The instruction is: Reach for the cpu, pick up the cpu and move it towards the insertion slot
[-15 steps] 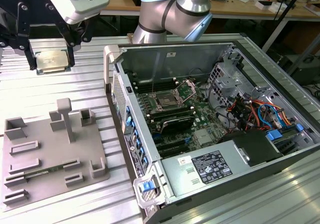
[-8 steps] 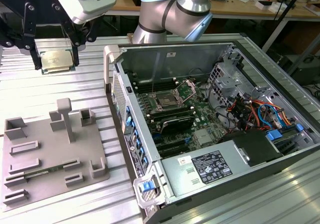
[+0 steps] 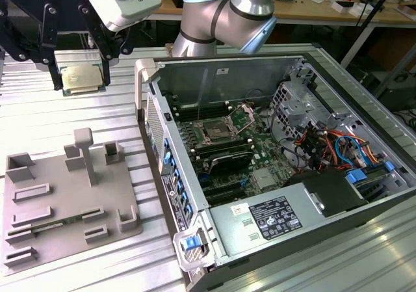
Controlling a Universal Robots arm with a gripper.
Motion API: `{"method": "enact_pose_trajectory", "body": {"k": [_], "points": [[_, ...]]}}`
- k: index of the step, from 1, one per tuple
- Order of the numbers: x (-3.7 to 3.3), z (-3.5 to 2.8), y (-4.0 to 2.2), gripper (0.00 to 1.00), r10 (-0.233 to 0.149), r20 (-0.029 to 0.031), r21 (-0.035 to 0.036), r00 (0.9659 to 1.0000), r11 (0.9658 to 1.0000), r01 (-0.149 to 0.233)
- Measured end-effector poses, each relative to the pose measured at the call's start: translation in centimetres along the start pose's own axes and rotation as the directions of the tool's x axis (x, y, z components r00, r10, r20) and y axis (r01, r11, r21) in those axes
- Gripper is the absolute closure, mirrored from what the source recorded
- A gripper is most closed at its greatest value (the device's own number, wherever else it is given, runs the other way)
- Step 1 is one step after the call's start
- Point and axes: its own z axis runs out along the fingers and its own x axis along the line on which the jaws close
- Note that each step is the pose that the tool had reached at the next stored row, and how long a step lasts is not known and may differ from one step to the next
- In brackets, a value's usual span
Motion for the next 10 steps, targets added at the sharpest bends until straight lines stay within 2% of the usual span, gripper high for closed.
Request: {"method": "enact_pose_trajectory", "body": {"k": [10], "points": [[-1.03,-0.02,-0.06,0.45,0.000,-0.0001,0.0001,1.0000,1.0000,0.000]]}}
